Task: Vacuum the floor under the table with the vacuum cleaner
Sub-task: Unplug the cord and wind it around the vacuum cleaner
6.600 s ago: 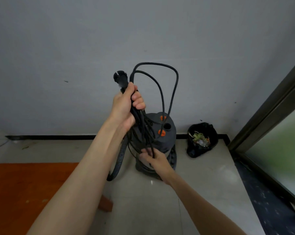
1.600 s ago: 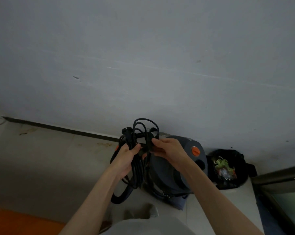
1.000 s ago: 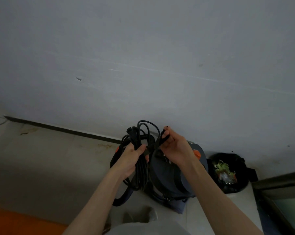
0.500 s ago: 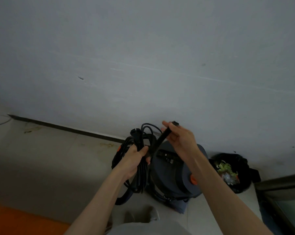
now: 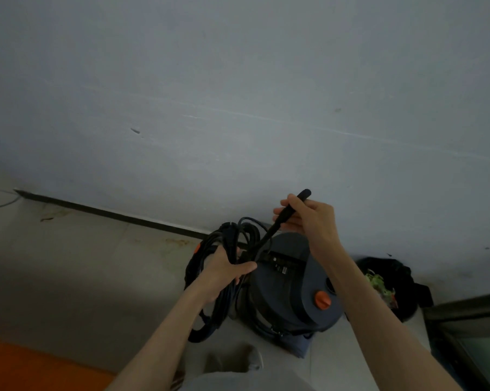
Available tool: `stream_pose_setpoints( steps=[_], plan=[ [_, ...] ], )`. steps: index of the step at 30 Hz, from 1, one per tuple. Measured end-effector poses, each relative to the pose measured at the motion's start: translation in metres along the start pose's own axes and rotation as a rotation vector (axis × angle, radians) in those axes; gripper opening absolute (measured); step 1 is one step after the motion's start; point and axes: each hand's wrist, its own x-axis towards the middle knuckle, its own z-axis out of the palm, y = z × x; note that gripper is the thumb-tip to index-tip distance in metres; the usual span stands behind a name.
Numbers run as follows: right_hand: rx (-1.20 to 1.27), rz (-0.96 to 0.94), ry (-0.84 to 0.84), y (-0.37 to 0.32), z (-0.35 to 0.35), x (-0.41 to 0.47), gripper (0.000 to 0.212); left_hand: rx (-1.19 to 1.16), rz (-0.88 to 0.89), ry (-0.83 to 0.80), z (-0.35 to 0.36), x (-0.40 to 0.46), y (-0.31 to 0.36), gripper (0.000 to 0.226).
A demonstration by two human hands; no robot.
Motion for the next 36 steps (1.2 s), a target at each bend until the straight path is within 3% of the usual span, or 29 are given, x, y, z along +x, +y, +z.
stream_pose_setpoints(
  steps=[3,4,6,10,13,15,18,22,25,26,30,33,36],
  plan=[
    [-0.190,-0.056,0.076,-0.001,0.000,0.002,0.021,0.160,0.031,0.024,0.001,0.005,-0.006,0.096],
    [-0.218,-0.063,0.095,-0.002,0.000,0.003,0.020,0.194,0.057,0.031,0.003,0.005,-0.005,0.098],
    [-0.154,-0.016,0.106,-0.005,0.001,0.005,0.019,0.275,0.119,0.078,0.009,0.003,-0.004,0.082],
    [0.341,0.175,0.025,-0.014,0.004,0.005,0.012,0.341,0.301,0.123,0.015,0.000,0.000,0.054],
    [0.605,0.217,-0.068,-0.014,0.001,0.007,0.014,0.221,0.247,0.061,0.014,0.000,0.002,0.035],
    [0.648,0.217,-0.076,-0.007,-0.002,0.011,0.015,0.153,0.206,0.026,0.011,0.000,0.003,0.022],
    [0.418,0.219,-0.060,0.014,-0.003,0.009,0.015,0.102,0.174,0.005,0.003,0.002,0.002,0.026],
    [-0.155,0.212,-0.116,0.057,-0.003,-0.004,0.018,0.008,0.168,-0.028,-0.001,0.002,0.000,0.028],
    [-0.551,-0.167,-0.047,0.074,-0.006,-0.008,0.004,0.016,0.163,-0.039,-0.001,0.003,-0.001,0.029],
    [-0.633,-0.303,-0.045,0.074,-0.008,-0.008,0.017,0.017,0.154,-0.052,-0.001,0.003,-0.001,0.029],
    [-0.913,-0.546,-0.447,0.068,-0.017,0.005,0.066,0.001,0.096,-0.102,-0.002,0.003,0.005,0.024],
    [-1.115,-0.580,-0.628,0.061,-0.018,0.017,0.069,0.031,0.115,-0.178,-0.002,0.000,0.014,0.007],
    [-0.999,-0.499,-0.731,0.045,-0.014,0.023,0.049,0.089,0.159,-0.219,-0.006,-0.004,0.019,0.005]
  ],
)
